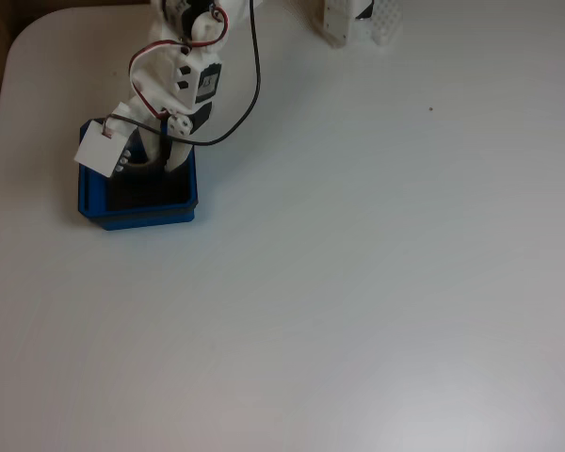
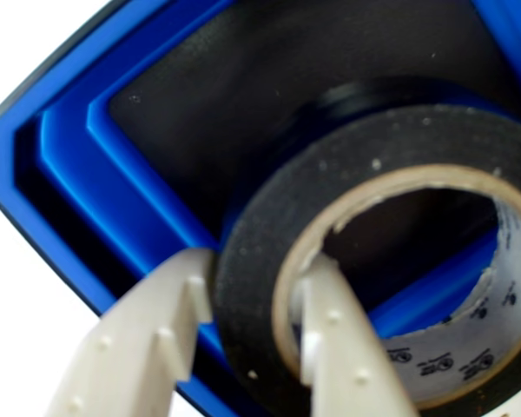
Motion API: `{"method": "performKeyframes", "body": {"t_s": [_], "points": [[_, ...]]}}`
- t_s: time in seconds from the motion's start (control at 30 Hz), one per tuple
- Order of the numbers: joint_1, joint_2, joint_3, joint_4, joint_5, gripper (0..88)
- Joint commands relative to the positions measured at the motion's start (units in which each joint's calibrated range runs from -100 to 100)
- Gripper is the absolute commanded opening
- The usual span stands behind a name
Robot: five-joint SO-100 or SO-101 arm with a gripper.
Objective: Pick the black tape roll and drop it in the blue box
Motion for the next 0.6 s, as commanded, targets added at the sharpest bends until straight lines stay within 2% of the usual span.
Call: {"method": "performKeyframes", "body": {"t_s": [0.0,0.57], "points": [[0.59,-0.58,-3.91,-0.42,0.09,1.8],[0.59,-1.0,-3.91,-0.34,-0.43,4.0]]}}
